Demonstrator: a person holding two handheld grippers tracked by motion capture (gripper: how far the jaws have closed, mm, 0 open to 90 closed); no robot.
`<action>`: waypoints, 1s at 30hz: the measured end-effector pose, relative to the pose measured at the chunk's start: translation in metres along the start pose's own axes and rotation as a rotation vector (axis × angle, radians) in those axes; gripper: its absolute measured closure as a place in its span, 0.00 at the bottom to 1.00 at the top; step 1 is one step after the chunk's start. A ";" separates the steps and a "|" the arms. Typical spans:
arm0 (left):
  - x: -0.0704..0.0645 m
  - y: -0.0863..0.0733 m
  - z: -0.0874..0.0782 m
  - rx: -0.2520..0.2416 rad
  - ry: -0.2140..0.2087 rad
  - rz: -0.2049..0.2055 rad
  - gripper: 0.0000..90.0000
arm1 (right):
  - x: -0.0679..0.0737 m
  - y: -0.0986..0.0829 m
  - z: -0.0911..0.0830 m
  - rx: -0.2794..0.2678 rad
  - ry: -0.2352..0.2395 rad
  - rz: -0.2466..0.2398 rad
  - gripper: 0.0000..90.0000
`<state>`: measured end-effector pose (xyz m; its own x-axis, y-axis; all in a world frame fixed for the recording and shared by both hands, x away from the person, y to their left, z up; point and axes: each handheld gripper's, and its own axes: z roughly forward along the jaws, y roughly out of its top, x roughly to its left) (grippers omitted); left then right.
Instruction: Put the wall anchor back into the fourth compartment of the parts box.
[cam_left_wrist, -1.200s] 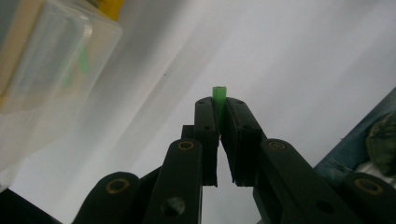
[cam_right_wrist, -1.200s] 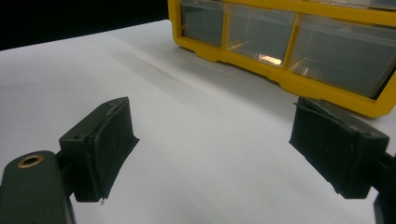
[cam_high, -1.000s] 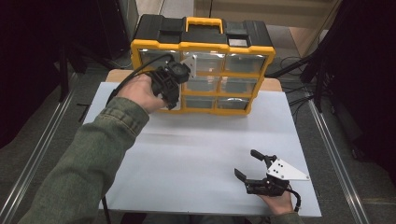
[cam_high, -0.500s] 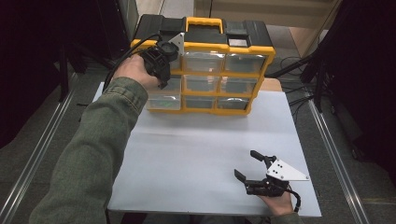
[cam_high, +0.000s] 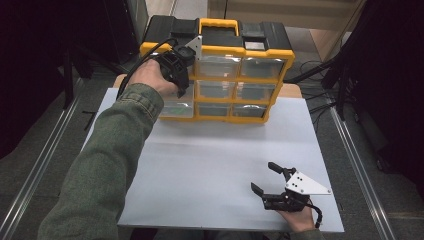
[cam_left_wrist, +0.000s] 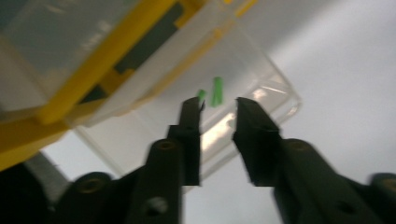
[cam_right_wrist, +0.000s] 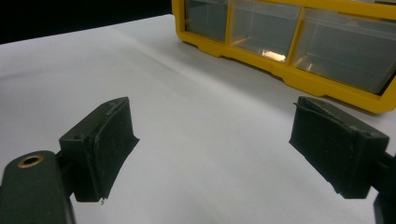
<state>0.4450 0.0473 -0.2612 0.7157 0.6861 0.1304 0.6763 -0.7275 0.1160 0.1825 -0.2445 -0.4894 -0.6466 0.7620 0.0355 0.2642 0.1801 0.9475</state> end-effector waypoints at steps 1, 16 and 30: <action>-0.001 0.000 0.000 -0.002 0.005 0.001 0.66 | 0.000 0.000 0.000 -0.002 0.001 0.001 0.15; -0.018 -0.021 -0.007 -0.054 0.029 0.078 0.38 | 0.001 0.001 0.001 -0.009 0.002 -0.002 0.15; -0.033 -0.053 0.009 -0.067 0.047 0.125 0.38 | 0.001 0.001 0.003 0.005 0.002 -0.003 0.15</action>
<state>0.3870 0.0634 -0.2804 0.7838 0.5901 0.1936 0.5679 -0.8072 0.1611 0.1843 -0.2421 -0.4891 -0.6489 0.7602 0.0331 0.2656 0.1855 0.9461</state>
